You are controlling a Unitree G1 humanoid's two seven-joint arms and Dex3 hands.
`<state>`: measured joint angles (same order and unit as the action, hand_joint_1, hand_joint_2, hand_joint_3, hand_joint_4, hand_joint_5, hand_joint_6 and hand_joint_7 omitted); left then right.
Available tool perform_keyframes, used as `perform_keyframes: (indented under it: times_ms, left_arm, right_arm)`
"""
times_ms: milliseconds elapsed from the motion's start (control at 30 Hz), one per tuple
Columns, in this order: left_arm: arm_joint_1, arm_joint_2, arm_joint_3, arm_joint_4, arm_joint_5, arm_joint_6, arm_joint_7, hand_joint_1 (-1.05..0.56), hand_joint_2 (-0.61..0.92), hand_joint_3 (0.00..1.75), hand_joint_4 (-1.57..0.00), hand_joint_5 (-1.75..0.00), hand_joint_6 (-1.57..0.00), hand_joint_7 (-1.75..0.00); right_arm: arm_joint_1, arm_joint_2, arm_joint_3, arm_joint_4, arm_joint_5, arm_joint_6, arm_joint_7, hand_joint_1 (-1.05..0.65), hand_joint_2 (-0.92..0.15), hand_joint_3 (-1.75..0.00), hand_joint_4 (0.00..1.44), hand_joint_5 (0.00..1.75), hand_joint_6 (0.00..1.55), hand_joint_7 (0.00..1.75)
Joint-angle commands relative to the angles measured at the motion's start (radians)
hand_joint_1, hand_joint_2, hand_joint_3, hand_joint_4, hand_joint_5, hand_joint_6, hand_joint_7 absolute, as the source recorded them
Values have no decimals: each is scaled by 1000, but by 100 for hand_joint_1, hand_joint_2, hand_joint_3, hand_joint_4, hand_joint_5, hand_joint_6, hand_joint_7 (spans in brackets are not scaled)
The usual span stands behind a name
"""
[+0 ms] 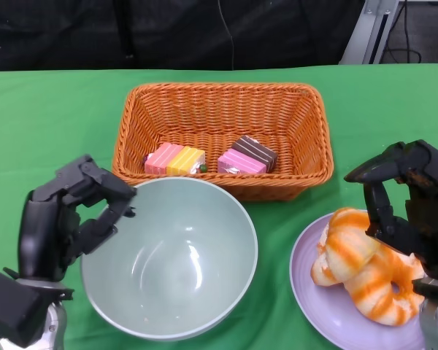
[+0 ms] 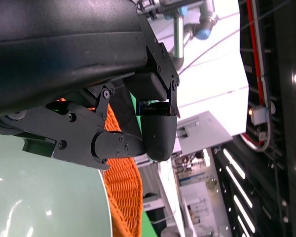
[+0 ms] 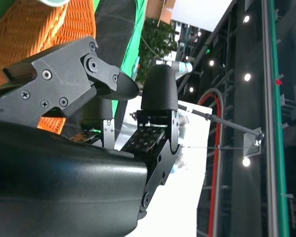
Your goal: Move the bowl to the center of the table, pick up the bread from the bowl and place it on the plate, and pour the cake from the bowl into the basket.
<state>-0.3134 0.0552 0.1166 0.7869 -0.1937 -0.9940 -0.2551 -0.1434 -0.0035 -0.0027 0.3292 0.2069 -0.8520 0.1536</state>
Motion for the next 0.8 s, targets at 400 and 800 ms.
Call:
perform_keyframes:
  times_ms: [400, 800]
  left_arm:
    - [-29, 15, 54, 14, -9, 10, -6, -23, 92, 32, -71, -175, -70, -150]
    - [-38, 26, 59, 23, -20, 22, -30, -17, 92, 30, -72, -173, -70, -151]
  right_arm:
    - [7, 9, -61, -27, 83, 74, 75, -8, -68, -94, 70, 158, 67, 130]
    - [-5, 30, -93, -35, 122, 125, 113, -8, -73, -84, 71, 158, 68, 129]
